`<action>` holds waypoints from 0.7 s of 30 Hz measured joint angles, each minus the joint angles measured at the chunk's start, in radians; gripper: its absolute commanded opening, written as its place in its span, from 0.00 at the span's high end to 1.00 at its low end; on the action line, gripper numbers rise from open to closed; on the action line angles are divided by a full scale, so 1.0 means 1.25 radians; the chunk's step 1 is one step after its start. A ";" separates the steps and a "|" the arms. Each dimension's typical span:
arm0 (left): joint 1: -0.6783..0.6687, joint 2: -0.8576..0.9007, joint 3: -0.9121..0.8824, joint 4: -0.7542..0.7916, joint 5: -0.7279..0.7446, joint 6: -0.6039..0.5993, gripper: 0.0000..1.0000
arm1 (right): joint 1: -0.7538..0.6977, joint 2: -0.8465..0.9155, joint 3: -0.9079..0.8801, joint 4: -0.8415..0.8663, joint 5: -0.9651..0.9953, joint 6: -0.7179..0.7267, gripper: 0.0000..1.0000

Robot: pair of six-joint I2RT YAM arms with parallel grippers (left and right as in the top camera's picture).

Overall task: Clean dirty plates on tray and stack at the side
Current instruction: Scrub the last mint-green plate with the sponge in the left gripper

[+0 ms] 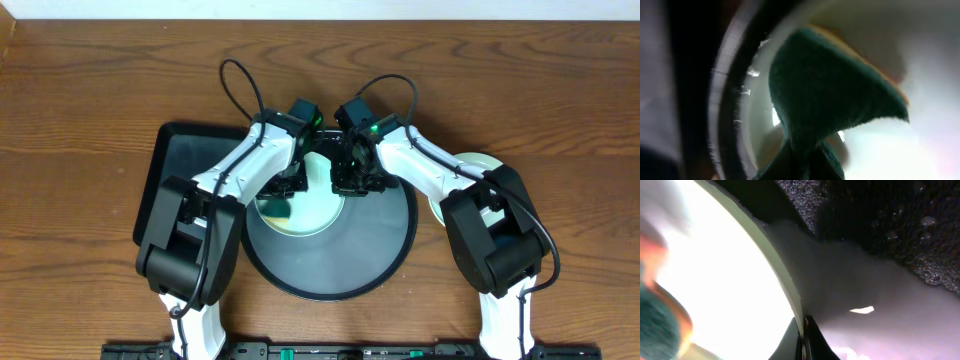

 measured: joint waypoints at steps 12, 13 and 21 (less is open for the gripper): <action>0.000 -0.001 -0.004 0.084 0.110 0.152 0.93 | 0.000 0.000 0.000 -0.002 -0.001 0.000 0.99; 0.004 -0.002 -0.004 0.096 0.137 0.184 0.93 | 0.000 0.000 0.000 -0.002 0.000 0.000 0.99; 0.012 -0.002 -0.004 0.157 0.237 0.291 0.93 | -0.001 0.000 0.000 -0.002 0.000 0.000 0.99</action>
